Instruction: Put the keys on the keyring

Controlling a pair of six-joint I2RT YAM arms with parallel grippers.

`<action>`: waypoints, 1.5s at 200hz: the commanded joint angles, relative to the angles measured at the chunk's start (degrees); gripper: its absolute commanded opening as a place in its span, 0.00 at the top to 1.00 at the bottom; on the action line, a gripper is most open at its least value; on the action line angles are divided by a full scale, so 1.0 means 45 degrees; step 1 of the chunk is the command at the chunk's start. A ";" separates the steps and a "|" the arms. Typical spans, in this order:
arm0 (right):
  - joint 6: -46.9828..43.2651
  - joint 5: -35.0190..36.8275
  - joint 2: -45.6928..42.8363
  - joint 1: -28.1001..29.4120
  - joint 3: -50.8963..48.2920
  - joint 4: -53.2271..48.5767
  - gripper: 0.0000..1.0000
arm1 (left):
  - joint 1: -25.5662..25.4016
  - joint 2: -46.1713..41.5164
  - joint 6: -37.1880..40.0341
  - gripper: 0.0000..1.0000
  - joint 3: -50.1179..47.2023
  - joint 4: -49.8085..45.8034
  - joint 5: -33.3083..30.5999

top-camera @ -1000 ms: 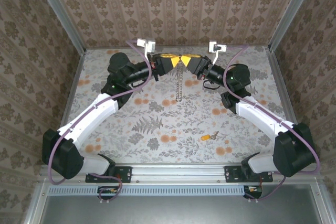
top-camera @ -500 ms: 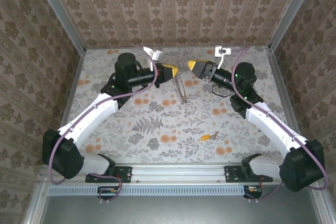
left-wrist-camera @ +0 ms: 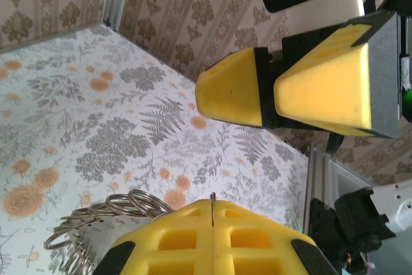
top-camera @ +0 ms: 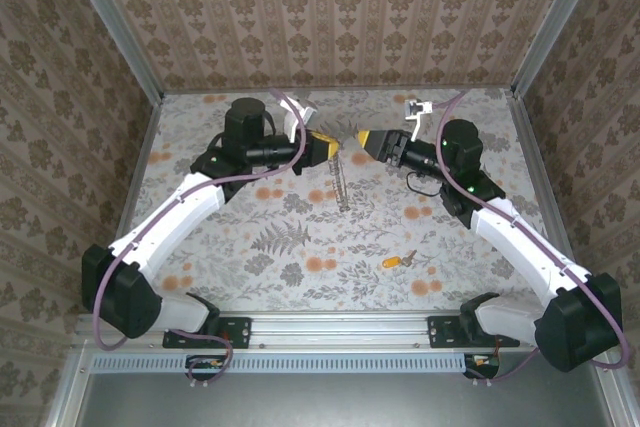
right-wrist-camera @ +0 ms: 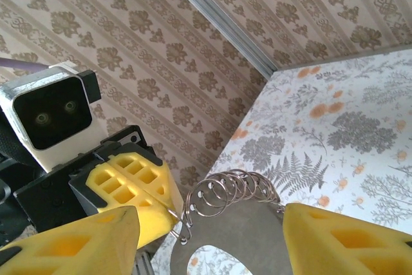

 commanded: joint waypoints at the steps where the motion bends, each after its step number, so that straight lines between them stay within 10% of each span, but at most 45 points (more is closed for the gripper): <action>1: -0.0569 -0.0048 -0.0262 -0.0053 0.0403 -0.0978 0.37 | 0.0100 0.0182 0.1126 1.00 0.0862 -0.0841 0.0895; 300: -0.2431 -0.1628 0.1310 0.0872 0.1282 0.0526 0.38 | 0.0797 0.1047 0.2842 1.00 0.3281 -0.3768 0.4227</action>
